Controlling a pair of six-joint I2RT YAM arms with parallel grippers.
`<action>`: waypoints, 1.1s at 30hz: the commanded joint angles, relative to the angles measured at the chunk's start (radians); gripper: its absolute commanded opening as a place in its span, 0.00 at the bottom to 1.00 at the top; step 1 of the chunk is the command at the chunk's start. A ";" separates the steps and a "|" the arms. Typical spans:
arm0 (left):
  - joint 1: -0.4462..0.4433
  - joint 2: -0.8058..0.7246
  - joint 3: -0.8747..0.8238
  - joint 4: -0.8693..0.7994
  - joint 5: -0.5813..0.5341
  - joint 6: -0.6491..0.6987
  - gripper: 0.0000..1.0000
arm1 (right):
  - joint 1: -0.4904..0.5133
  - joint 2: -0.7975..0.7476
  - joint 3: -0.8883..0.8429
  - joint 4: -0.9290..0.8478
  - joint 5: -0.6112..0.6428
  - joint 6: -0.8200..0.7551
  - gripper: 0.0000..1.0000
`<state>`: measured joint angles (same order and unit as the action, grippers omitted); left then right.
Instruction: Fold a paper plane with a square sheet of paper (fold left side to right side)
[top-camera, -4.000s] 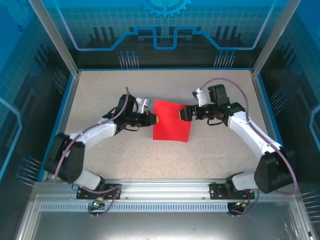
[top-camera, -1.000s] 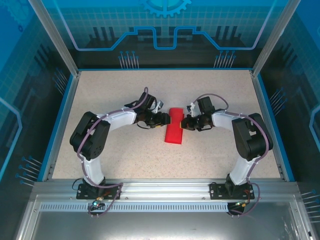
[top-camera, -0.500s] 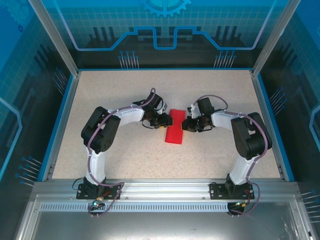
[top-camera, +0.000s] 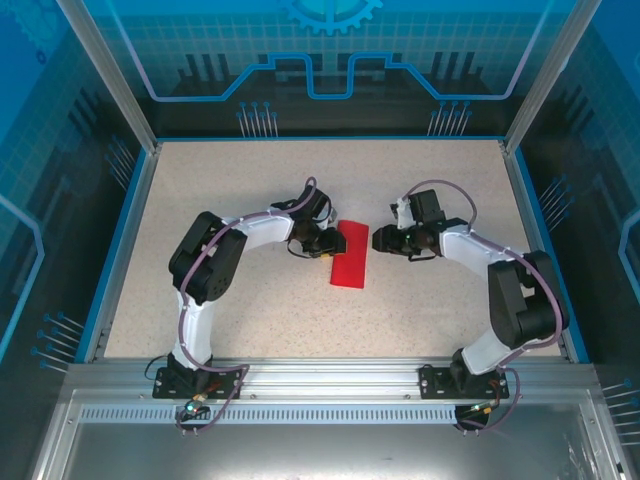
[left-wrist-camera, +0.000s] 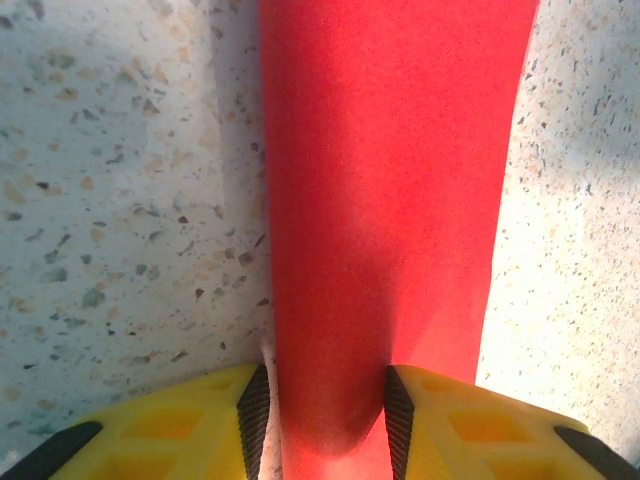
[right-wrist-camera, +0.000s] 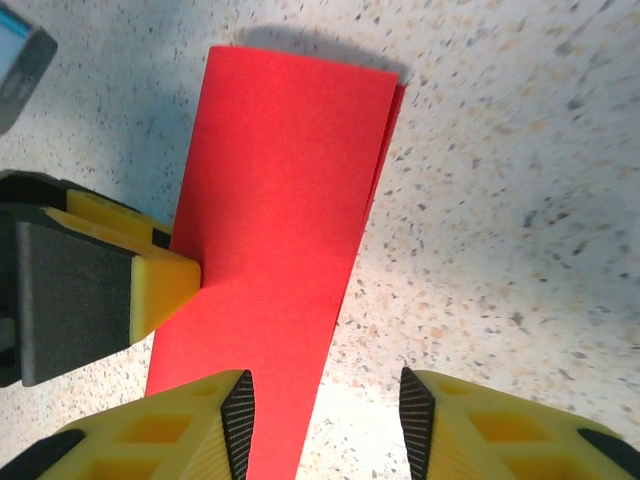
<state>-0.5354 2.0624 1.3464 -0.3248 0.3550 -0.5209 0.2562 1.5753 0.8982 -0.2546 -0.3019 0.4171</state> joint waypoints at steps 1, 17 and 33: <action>-0.011 0.034 0.021 -0.048 -0.022 0.020 0.39 | -0.014 -0.021 -0.013 -0.044 0.035 -0.022 0.46; -0.013 0.048 0.031 -0.078 -0.033 0.038 0.39 | -0.014 -0.032 -0.013 -0.043 0.017 -0.028 0.46; -0.019 0.072 0.056 -0.113 -0.037 0.056 0.39 | -0.014 -0.011 -0.013 -0.032 -0.025 -0.023 0.46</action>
<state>-0.5400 2.0846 1.3911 -0.3840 0.3439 -0.4881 0.2531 1.5635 0.8970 -0.2798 -0.2962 0.4015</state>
